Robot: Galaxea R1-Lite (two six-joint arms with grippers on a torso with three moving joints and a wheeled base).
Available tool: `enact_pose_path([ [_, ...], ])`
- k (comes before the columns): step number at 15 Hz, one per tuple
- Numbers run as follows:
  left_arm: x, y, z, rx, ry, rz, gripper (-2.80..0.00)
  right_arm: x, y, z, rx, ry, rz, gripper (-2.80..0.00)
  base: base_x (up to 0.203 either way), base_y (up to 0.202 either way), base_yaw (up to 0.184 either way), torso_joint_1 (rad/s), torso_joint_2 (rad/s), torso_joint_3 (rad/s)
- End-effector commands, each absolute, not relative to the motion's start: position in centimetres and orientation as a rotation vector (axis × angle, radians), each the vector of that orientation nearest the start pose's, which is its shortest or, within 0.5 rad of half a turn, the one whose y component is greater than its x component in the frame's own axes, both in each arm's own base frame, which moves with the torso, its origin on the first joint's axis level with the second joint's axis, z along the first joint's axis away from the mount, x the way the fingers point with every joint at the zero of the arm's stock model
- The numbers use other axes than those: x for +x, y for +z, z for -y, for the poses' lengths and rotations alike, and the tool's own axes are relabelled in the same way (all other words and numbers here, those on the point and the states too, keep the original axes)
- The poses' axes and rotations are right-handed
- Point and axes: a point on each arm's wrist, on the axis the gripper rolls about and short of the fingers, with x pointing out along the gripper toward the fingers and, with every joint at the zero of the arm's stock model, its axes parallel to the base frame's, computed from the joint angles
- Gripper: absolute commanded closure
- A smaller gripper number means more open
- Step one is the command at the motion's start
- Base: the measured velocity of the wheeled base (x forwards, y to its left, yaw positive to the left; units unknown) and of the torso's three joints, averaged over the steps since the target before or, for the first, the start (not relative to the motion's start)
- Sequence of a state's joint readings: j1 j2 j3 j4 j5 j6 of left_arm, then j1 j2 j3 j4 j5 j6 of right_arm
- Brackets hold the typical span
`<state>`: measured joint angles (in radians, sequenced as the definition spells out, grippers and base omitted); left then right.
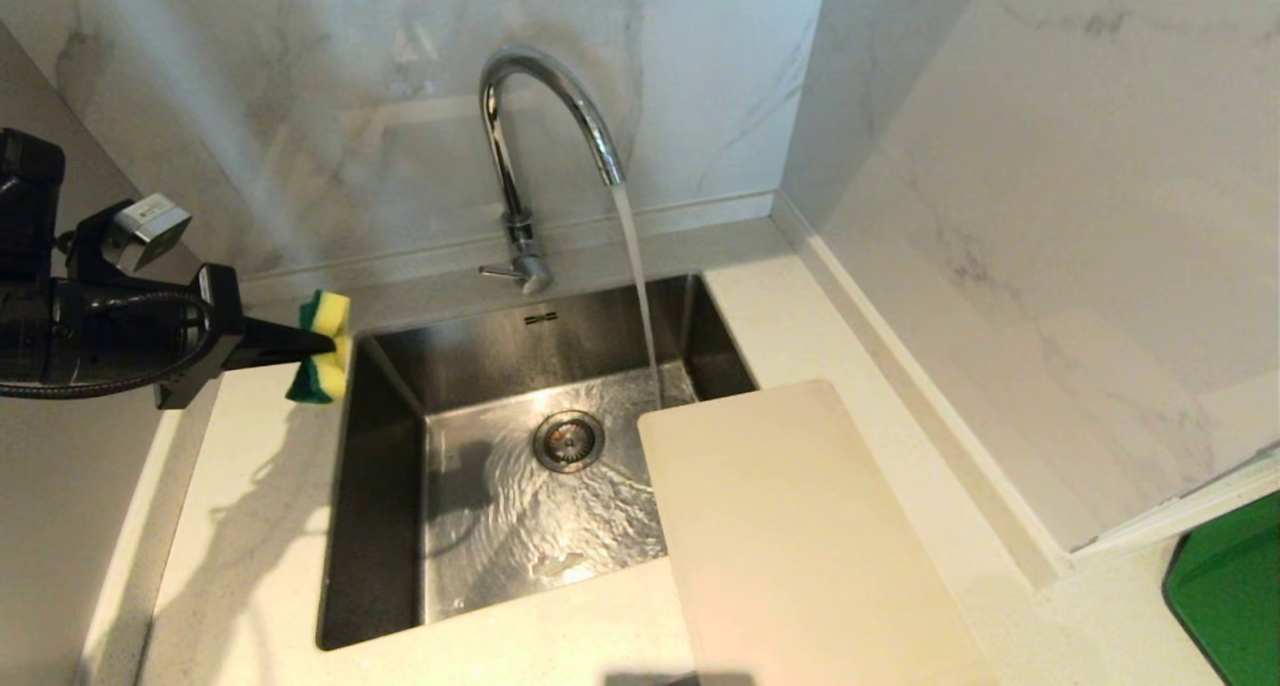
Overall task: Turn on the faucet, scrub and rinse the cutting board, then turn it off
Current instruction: Put down the cleaning cloth
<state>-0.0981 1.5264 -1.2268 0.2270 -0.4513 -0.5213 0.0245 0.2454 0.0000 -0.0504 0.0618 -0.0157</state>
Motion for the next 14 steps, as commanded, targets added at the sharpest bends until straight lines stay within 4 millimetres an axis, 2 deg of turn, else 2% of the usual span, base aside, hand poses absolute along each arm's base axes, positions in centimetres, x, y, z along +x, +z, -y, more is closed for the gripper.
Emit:
enact_pose_path([
  [1,26.0,26.7,3.6,-0.594,-0.387,-0.668,0.00,-0.9,8.3,-0.1,0.003,0.086,-0.124,0.00,0.000,0.000,0.000,0.000,0.00,0.000],
  [8,26.0,26.6,3.7,-0.592,-0.393,-0.670,0.00,-2.3,7.4,0.0,-0.049,0.006,-0.014,0.00,0.000,0.000,0.000,0.000,0.00,0.000],
  [14,26.7,25.9,3.7,-0.583,-0.356,-0.694,0.00,-2.3,7.4,0.0,-0.047,0.011,-0.012,0.00,0.000,0.000,0.000,0.000,0.00,0.000],
])
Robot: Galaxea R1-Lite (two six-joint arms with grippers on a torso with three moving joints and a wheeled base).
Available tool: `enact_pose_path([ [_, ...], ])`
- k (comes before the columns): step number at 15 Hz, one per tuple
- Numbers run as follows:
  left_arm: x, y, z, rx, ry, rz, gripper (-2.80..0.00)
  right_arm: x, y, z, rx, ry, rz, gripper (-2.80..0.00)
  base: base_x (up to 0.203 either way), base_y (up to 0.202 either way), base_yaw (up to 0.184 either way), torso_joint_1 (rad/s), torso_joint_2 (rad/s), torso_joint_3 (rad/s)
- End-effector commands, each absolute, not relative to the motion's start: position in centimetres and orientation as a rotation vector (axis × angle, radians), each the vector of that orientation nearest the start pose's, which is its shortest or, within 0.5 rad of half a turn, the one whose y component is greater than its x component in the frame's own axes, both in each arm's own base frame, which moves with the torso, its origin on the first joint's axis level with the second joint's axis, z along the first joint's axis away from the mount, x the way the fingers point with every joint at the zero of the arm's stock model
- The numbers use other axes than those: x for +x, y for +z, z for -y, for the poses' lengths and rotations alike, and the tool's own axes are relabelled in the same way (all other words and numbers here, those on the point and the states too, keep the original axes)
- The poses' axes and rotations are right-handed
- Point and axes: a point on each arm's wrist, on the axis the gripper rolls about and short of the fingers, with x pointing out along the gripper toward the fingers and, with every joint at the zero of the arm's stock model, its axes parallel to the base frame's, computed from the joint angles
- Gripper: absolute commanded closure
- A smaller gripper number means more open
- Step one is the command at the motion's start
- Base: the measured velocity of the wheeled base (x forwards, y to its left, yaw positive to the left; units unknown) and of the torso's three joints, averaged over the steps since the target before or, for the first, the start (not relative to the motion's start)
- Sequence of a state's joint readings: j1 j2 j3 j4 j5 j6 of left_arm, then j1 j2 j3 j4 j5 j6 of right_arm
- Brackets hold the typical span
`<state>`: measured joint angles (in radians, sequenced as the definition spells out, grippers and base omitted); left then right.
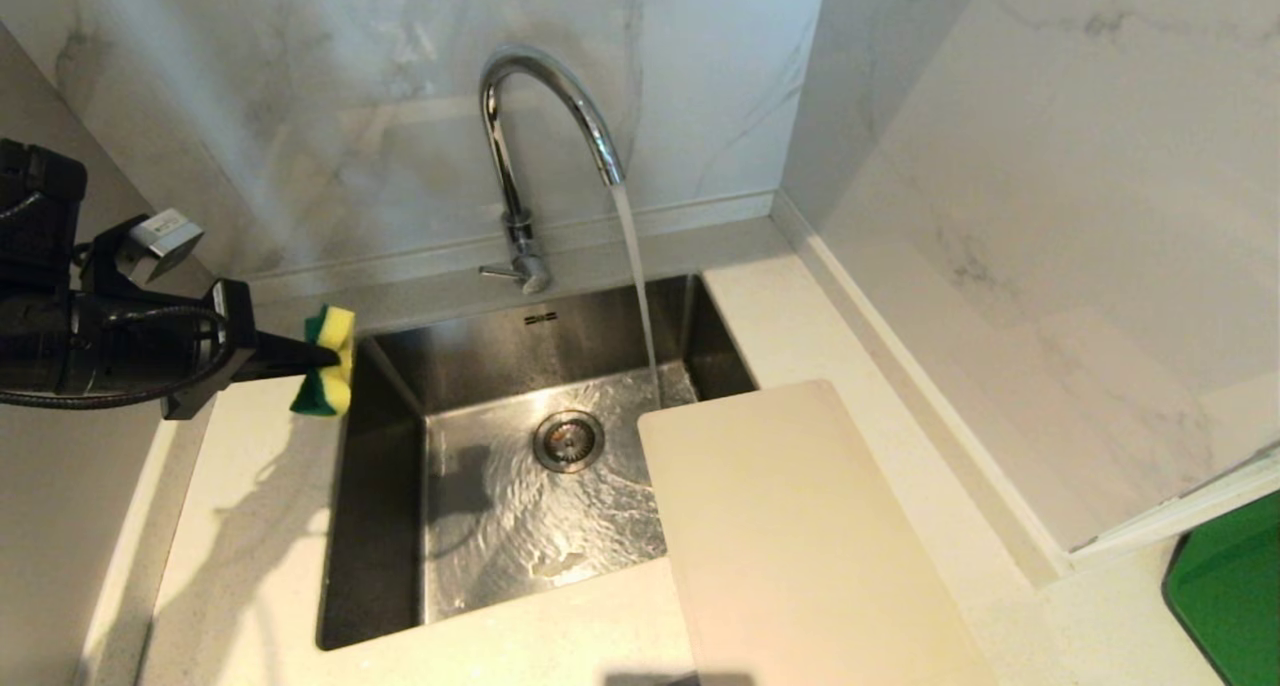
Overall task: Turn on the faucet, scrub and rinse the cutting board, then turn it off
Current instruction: Put down the cleaning cloth
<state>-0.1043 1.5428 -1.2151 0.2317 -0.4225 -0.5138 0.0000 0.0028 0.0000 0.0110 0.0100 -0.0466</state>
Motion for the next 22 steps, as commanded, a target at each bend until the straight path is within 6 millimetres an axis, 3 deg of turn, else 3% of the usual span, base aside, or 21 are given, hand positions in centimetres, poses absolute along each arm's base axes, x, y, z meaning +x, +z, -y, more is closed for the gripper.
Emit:
enact_pose_path([
  [1,26.7,25.9,3.7,-0.574,-0.357,-0.694,0.00,-2.3,7.4,0.0,-0.047,0.011,-0.011,0.00,0.000,0.000,0.000,0.000,0.00,0.000],
  [5,26.5,25.4,3.5,-0.445,-0.277,-0.790,0.00,-2.3,7.4,0.0,-0.037,0.006,-0.011,0.00,0.000,0.000,0.000,0.000,0.00,0.000],
  [9,27.3,23.1,1.7,-0.299,-0.139,-0.909,0.00,-2.3,7.4,0.0,-0.037,0.006,-0.011,0.00,0.000,0.000,0.000,0.000,0.00,0.000],
  [13,28.0,19.3,-1.0,-0.222,-0.023,-1.033,0.00,-2.3,7.4,0.0,-0.035,0.008,-0.010,0.00,0.000,0.000,0.000,0.000,0.00,0.000],
  [18,29.9,14.5,-3.5,-0.256,0.052,-1.074,0.00,-2.3,7.4,0.0,-0.029,0.006,-0.011,0.00,0.000,0.000,0.000,0.000,0.00,0.000],
  [22,30.9,12.2,-4.5,-0.270,0.079,-1.104,0.00,-2.3,7.4,0.0,-0.029,0.006,-0.011,0.00,0.000,0.000,0.000,0.000,0.00,0.000],
])
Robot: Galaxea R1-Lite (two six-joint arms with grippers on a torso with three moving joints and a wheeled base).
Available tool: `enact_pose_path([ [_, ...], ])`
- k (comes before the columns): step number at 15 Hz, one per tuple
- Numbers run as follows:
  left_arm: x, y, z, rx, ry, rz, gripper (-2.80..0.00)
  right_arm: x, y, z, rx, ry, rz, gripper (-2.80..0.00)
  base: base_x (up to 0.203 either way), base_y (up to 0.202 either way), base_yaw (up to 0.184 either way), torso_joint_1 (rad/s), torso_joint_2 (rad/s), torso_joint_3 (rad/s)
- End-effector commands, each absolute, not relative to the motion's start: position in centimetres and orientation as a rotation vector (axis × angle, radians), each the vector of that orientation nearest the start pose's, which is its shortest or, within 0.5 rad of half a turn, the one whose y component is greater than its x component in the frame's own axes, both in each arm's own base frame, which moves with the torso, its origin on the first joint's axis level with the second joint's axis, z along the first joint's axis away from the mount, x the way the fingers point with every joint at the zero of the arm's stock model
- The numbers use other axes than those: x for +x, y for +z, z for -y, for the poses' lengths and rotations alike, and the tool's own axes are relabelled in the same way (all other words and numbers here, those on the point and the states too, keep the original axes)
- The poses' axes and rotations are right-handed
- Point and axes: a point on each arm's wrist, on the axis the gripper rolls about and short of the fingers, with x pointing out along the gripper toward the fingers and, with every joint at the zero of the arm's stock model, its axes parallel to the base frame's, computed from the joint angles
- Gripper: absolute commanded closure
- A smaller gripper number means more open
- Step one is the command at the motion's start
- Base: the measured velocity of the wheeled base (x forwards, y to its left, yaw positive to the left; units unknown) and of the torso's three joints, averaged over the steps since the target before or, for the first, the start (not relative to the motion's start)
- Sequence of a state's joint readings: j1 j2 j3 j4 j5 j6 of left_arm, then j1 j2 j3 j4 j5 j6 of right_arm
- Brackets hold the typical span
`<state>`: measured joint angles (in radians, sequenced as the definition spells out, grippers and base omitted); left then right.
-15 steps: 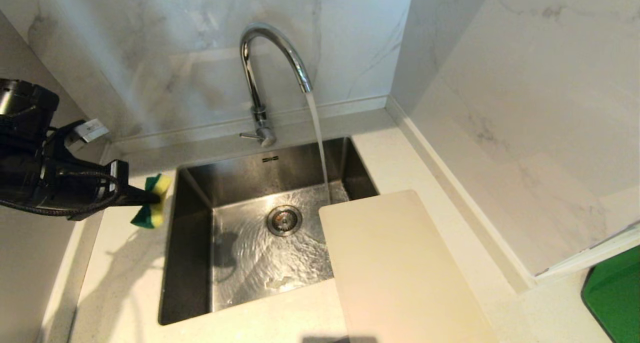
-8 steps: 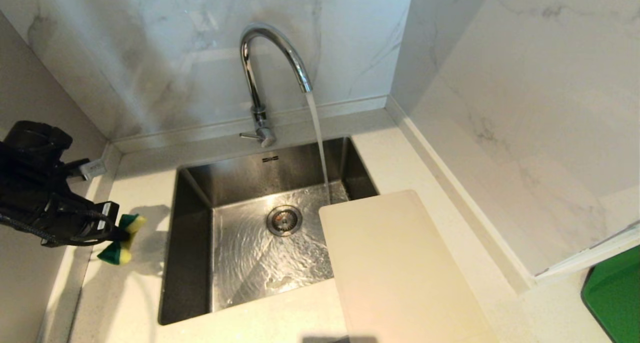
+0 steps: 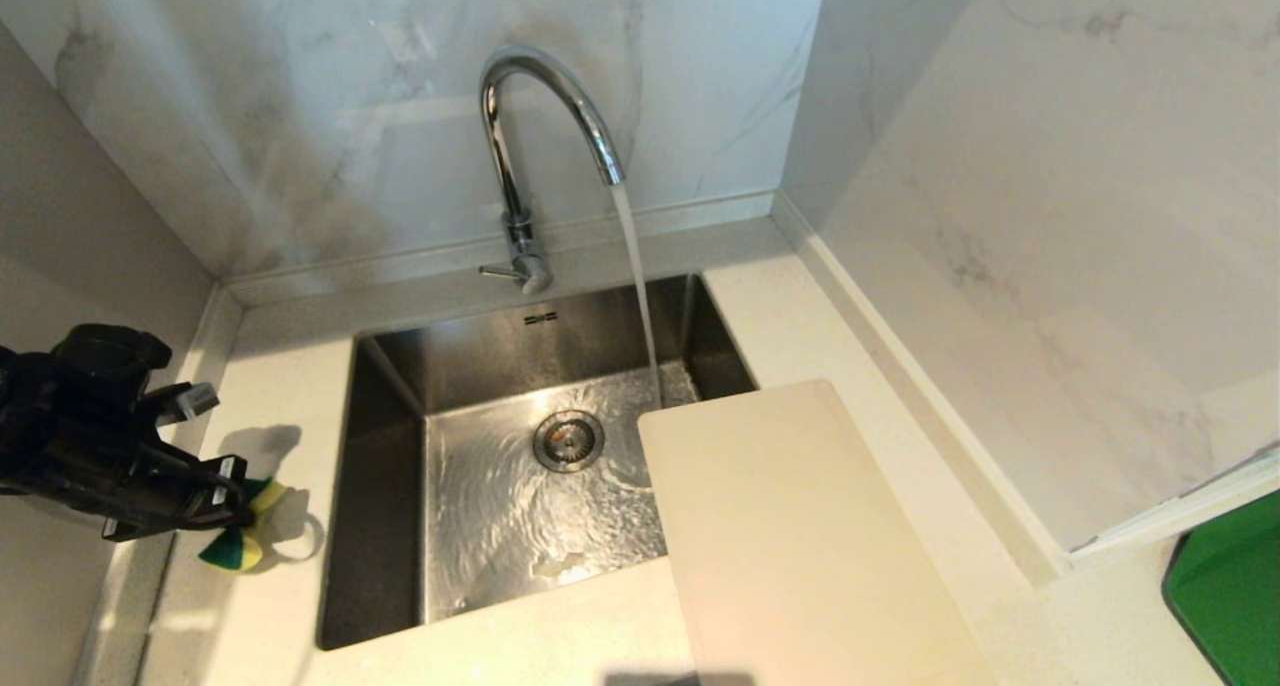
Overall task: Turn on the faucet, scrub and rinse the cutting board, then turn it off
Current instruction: Put down the cleaning cloth
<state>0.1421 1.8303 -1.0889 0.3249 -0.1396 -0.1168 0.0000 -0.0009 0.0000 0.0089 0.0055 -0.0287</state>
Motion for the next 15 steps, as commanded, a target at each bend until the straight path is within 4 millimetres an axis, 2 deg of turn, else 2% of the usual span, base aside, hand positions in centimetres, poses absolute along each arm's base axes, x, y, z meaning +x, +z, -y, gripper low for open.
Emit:
enact_pose_path([
  [1,31.1,11.7,-4.8,-0.276,0.086,-1.106,0.00,-2.3,7.4,0.0,-0.029,0.006,-0.009,0.00,0.000,0.000,0.000,0.000,0.00,0.000],
  [6,30.9,11.8,-4.9,-0.276,0.086,-1.100,0.00,-2.3,7.5,0.0,-0.029,0.006,-0.009,0.00,0.000,0.000,0.000,0.000,0.00,0.000],
  [7,30.8,11.9,-4.9,-0.277,0.085,-1.098,-2.80,-2.3,7.4,0.0,-0.029,0.007,-0.011,0.00,0.000,0.000,0.000,0.000,0.00,0.000],
  [9,30.3,12.1,-4.8,-0.253,0.072,-1.096,-2.80,-2.3,7.5,0.0,-0.028,0.006,-0.008,0.00,0.000,0.000,0.000,0.000,0.00,0.000],
  [15,29.2,14.5,-4.8,-0.240,0.066,-1.016,-2.80,-2.3,7.4,0.0,-0.026,0.006,-0.009,0.00,0.000,0.000,0.000,0.000,0.00,0.000],
])
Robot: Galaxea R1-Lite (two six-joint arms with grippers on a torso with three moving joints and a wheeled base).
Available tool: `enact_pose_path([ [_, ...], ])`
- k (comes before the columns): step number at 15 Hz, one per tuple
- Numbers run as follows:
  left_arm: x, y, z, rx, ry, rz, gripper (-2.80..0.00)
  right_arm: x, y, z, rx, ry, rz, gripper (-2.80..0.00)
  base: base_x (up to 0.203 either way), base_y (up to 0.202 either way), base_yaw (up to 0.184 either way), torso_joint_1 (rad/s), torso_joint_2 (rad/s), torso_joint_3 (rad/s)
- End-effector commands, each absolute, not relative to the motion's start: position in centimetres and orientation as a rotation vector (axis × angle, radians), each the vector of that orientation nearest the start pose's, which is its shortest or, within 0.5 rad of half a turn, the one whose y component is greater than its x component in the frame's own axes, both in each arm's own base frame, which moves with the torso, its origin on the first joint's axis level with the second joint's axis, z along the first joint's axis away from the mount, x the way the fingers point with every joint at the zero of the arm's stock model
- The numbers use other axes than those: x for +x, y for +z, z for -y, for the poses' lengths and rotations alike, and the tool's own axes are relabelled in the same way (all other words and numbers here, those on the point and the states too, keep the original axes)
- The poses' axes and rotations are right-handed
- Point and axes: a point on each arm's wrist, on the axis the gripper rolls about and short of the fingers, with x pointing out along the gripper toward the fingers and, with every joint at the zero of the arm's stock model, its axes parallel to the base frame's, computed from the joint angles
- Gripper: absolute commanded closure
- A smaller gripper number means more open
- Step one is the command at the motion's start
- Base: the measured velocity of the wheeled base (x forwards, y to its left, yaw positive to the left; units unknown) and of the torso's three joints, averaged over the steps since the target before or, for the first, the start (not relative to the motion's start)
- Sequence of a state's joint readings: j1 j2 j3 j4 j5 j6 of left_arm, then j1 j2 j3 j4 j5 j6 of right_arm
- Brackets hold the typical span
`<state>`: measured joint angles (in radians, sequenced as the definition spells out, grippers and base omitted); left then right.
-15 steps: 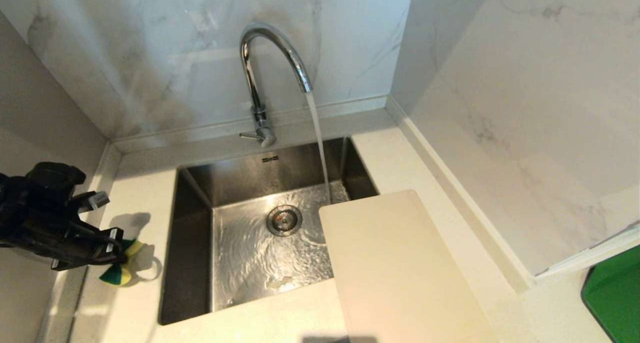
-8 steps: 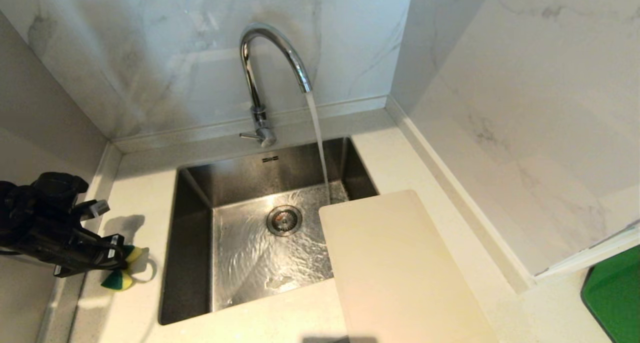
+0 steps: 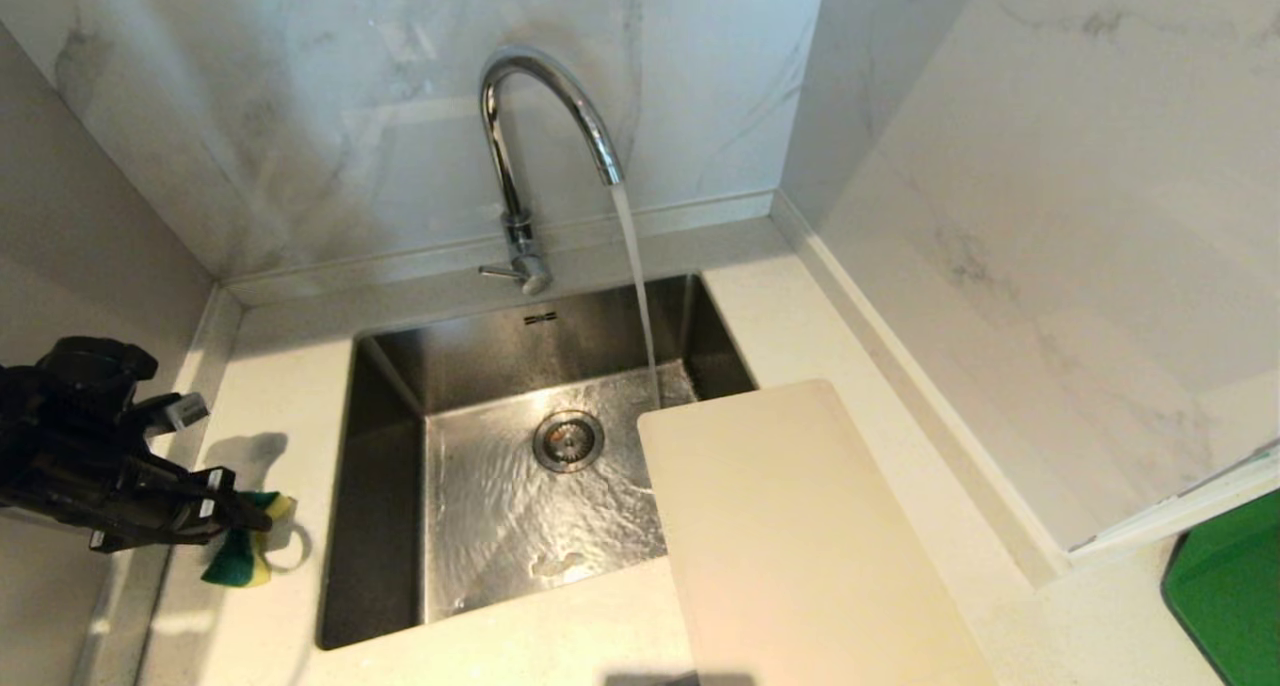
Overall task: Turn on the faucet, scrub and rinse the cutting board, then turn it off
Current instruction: Put down the cleaning cloth, then turn off the tap
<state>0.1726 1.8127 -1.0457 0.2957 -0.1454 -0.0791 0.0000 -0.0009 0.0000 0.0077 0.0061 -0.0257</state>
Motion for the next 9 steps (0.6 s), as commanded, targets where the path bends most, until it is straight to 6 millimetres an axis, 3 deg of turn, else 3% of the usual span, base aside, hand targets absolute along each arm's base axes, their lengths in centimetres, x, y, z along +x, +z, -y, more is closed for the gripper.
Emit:
enact_pose_path([
  [1,29.0,15.3,-4.8,-0.250,0.056,-0.981,-2.80,-2.3,7.4,0.0,-0.026,0.007,-0.009,0.00,0.000,0.000,0.000,0.000,0.00,0.000],
  [3,28.8,17.6,-4.3,-0.326,0.010,-0.861,-2.80,-2.3,7.4,0.0,-0.026,0.006,-0.009,0.00,0.000,0.000,0.000,0.000,0.00,0.000],
  [5,28.7,20.6,-2.2,-0.416,-0.058,-0.750,-2.80,-2.3,7.5,0.0,-0.026,0.006,-0.008,0.00,0.000,0.000,0.000,0.000,0.00,0.000],
  [6,28.5,21.8,-1.0,-0.456,-0.100,-0.720,0.00,-2.3,7.5,0.0,-0.026,0.006,-0.008,0.00,0.000,0.000,0.000,0.000,0.00,0.000],
  [9,28.8,25.4,1.6,-0.703,-0.211,-0.666,0.00,-2.3,7.4,0.0,-0.026,0.008,-0.009,0.00,0.000,0.000,0.000,0.000,0.00,0.000],
])
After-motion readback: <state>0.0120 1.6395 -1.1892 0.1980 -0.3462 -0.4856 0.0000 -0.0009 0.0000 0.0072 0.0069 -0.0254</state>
